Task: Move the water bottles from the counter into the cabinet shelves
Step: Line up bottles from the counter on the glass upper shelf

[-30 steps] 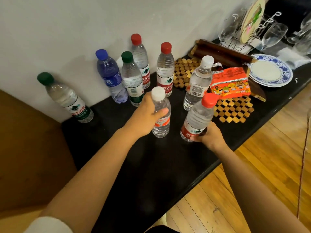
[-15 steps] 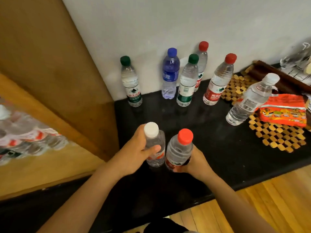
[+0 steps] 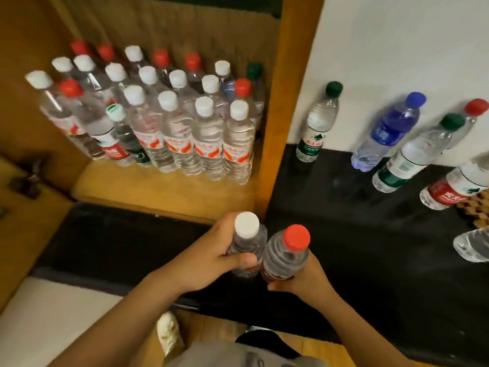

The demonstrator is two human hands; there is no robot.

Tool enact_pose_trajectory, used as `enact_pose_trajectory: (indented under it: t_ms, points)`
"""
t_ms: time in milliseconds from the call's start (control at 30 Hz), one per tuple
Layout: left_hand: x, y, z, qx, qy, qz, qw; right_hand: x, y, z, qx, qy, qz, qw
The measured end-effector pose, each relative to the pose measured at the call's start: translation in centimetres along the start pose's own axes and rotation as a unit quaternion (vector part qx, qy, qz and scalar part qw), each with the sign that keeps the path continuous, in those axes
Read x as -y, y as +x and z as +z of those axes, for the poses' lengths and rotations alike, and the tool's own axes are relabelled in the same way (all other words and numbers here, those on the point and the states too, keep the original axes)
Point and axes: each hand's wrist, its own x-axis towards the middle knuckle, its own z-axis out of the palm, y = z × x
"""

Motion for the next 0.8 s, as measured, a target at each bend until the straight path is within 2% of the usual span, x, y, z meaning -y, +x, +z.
enact_pose_trajectory:
  t_ms: [67, 200, 400, 633, 800]
  points:
    - [1.2, -0.7, -0.3, -0.029, -0.065, 0.000, 0.997, 0.4, 0.3, 1.0, 0.003, 0.011, 0.009, 1.000]
    - [4.0, -1.5, -0.5, -0.066, -0.107, 0.014, 0.992, 1.6, 0.7, 2.8, -0.006, 0.022, -0.009, 1.000]
    - [2.9, -2.9, -3.1, -0.132, -0.207, 0.037, 0.969, 6.1, 0.7, 4.0, -0.017, 0.091, -0.013, 0.996]
    - [-5.2, -7.4, -10.7, -0.188, -0.211, 0.170, 0.944, 18.8, -0.2, 2.7, 0.036, 0.180, -0.185, 0.965]
    - [-13.1, -10.8, -16.0, -0.247, -0.191, 0.290, 0.904, 30.3, -1.4, 0.2, 0.054, 0.182, -0.312, 0.931]
